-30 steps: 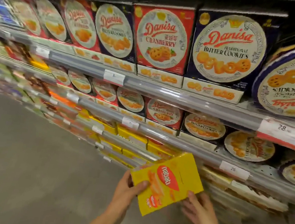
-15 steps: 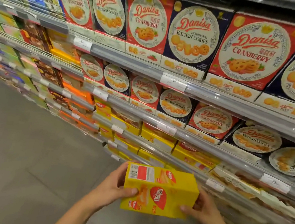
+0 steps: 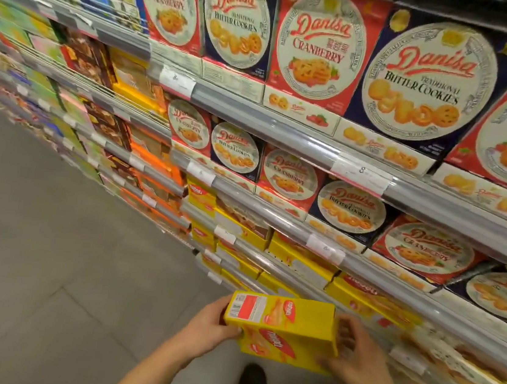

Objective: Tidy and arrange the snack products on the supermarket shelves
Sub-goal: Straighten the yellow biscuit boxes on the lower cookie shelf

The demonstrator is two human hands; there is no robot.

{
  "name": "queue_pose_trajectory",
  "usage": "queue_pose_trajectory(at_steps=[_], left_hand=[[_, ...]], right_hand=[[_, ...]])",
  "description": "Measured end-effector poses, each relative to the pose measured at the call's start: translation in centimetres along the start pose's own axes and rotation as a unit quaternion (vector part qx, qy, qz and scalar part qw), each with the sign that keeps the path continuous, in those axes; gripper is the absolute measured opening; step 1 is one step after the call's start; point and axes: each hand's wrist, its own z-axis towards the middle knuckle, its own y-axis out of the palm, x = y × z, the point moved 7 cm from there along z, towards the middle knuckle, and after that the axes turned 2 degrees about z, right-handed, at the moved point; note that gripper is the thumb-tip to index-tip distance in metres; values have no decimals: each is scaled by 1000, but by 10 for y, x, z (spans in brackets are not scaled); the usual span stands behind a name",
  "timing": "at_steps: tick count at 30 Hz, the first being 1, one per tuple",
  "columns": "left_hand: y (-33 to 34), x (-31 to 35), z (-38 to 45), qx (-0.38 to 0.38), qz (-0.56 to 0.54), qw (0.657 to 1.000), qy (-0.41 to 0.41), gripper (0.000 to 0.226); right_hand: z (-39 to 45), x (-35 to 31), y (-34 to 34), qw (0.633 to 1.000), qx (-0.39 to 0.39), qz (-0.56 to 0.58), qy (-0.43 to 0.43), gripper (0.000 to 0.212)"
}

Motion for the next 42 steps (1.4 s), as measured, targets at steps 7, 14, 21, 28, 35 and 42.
queue_pose_trajectory(at_steps=[7,14,21,28,35,42], left_hand=[[-66,-23,33,110,31,989,-89,59],[-108,-5,62,183,27,974,-128,76],[-156,10,117,214,28,971,-101,51],[-192,36,178,165,50,984,-48,67],[-213,40,225,139,72,988,-10,40],[-217,36,239,139,116,983,8,35]], right_hand=[[86,-30,41,997,-77,-22,-15,73],[127,-59,57,980,-103,-161,-52,86],[164,-81,83,952,-123,-267,-89,97],[196,-90,108,963,-103,-249,-8,92],[216,-96,126,973,-43,-223,34,81],[228,-102,132,976,0,-213,37,90]])
